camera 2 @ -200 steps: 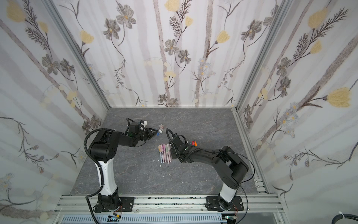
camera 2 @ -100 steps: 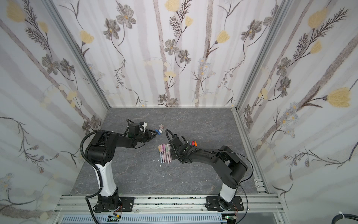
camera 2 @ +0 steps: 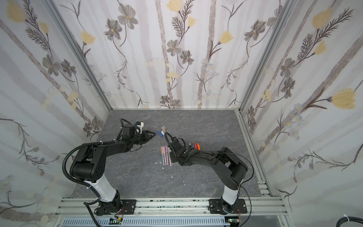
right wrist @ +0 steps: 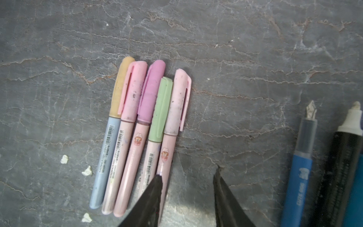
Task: Remove pen caps from pens
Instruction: Pick up the pen from the center of the table.
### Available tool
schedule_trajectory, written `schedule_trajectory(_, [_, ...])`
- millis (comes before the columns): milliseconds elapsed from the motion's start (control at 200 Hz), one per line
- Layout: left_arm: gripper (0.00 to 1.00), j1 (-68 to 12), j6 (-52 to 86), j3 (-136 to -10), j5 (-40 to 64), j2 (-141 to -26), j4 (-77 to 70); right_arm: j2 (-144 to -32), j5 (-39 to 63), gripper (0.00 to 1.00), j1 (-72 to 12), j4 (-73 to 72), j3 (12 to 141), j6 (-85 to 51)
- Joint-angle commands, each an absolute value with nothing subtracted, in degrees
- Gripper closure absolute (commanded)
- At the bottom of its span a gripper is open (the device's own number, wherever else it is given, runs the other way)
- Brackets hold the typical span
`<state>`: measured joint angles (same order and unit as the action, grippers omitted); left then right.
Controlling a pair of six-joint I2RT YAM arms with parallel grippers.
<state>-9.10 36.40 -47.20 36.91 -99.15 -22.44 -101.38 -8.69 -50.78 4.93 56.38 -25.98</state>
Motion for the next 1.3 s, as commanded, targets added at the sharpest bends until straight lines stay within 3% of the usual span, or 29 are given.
schedule_trajectory(0, [0.60, -8.9, 35.2, -46.6, 36.8, -97.8, -21.3, -102.3, -8.4, 0.58, -51.2, 5.2, 57.3, -26.5])
schedule_trajectory(570, [0.59, -8.4, 34.9, -46.2, 37.5, -96.2, -20.7, -106.4, -9.5, 0.64, -51.9, 7.7, 59.4, -26.8])
schedule_trajectory(1074, [0.59, -8.7, 35.0, -47.3, 39.1, -94.3, -18.9, -106.2, -10.8, 0.90, -51.7, 10.5, 58.1, -24.8])
schedule_trajectory(1294, [0.59, -10.4, 36.8, -47.4, 41.6, -92.8, -19.6, -98.9, -9.3, 0.94, -48.9, 8.9, 55.7, -23.3])
